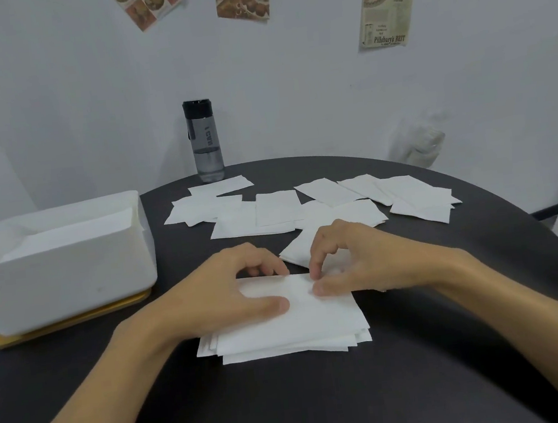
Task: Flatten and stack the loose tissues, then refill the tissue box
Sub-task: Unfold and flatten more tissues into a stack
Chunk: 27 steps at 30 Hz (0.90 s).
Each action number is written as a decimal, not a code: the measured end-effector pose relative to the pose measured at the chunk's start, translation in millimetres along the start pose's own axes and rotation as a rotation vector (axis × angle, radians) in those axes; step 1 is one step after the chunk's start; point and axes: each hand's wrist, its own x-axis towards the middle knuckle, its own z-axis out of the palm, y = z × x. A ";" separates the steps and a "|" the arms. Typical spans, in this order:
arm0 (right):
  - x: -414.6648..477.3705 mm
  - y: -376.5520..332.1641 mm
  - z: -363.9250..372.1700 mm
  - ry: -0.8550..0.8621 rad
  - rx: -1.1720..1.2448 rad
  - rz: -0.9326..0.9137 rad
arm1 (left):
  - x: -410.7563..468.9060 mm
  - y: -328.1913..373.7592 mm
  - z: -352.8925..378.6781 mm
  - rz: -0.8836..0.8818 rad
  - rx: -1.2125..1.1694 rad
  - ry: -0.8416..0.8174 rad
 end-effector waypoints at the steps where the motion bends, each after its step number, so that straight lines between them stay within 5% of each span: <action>1: 0.2 1.1 -1.1 0.002 0.011 0.004 | 0.1 0.4 1.3 0.009 0.016 -0.025; 6: 11.1 34.3 -15.6 0.302 -0.064 0.040 | -1.1 1.6 3.6 0.012 0.023 -0.051; 10: 12.0 86.9 -45.1 0.623 -0.484 0.331 | -1.0 0.3 5.0 0.020 0.037 -0.049; 15: 10.0 116.9 -46.3 0.436 -0.580 0.691 | 1.1 -1.4 6.5 0.042 0.045 -0.048; 27: 11.8 119.5 -42.6 0.376 -0.522 0.783 | -0.1 -1.0 7.0 0.043 0.041 -0.048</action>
